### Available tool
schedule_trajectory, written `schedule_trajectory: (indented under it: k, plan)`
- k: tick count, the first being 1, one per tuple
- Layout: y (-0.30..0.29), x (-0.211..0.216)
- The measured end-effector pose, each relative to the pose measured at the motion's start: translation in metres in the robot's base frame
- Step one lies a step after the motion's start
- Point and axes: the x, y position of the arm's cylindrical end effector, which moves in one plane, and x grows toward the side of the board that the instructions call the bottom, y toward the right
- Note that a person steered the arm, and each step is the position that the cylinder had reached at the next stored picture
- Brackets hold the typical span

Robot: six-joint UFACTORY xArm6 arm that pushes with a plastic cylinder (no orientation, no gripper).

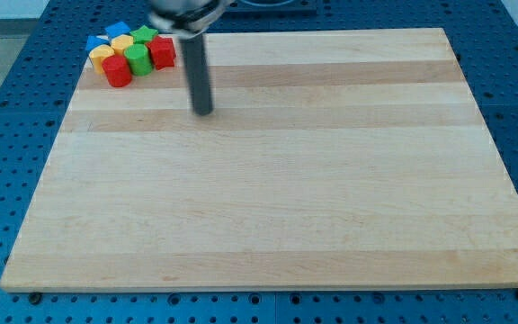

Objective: Push the blue triangle into the blue cube

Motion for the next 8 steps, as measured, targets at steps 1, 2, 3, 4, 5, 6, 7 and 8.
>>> schedule_trajectory:
  k: [1,2,3,4,5,6,7,8]
  plan:
    - [-0.079,0.014]
    - [-0.153,0.003]
    - [-0.178,-0.008]
    - [-0.178,-0.018]
    - [-0.178,-0.073]
    - [-0.178,-0.086]
    - [-0.178,-0.091]
    - [-0.178,-0.109]
